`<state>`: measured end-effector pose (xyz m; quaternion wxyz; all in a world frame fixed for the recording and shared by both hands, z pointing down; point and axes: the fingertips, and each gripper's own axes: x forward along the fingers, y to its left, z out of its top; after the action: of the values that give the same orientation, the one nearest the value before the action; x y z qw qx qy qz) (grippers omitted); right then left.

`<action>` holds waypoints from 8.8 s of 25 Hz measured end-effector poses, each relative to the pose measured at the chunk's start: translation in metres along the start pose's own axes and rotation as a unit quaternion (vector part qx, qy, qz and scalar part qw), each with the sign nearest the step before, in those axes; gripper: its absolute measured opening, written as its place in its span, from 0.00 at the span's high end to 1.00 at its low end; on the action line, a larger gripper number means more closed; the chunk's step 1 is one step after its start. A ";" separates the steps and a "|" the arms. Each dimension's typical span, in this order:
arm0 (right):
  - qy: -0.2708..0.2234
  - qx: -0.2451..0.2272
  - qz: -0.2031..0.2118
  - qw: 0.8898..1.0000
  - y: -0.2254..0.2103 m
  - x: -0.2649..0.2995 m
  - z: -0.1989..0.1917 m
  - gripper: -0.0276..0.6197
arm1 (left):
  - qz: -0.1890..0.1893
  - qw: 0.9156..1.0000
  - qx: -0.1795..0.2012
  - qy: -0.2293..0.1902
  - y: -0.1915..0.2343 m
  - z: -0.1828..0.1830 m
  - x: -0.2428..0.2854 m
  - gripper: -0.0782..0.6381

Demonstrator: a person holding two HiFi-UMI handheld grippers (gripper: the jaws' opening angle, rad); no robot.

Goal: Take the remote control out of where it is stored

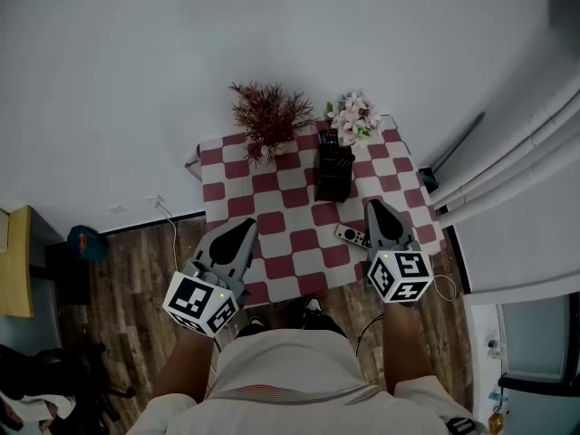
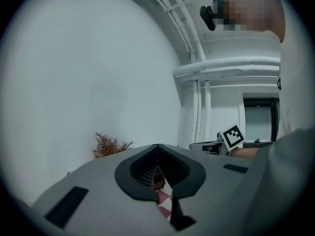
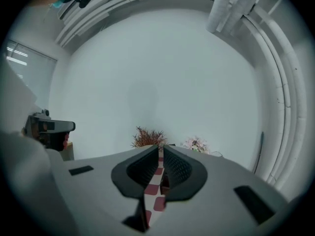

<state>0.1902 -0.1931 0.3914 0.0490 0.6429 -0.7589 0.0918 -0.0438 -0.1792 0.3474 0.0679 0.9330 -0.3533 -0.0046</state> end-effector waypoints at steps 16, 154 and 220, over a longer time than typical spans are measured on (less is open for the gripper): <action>0.048 0.120 -0.108 0.986 -0.069 0.132 -0.072 0.69 | 0.075 0.996 -0.021 0.040 0.033 -0.028 0.008 0.88; 0.039 -0.071 -0.066 0.994 -0.013 0.137 -0.017 0.67 | 0.082 0.996 -0.036 0.012 0.045 -0.023 -0.008 0.88; 0.421 -0.290 0.056 0.858 -0.157 0.065 -0.153 0.62 | 0.031 0.995 -0.081 0.043 0.008 -0.054 0.053 0.88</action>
<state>0.3273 -0.2497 0.5658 0.5427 0.4564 -0.6926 0.1321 -0.0064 -0.2135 0.4037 0.1581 0.9126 -0.3769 0.0092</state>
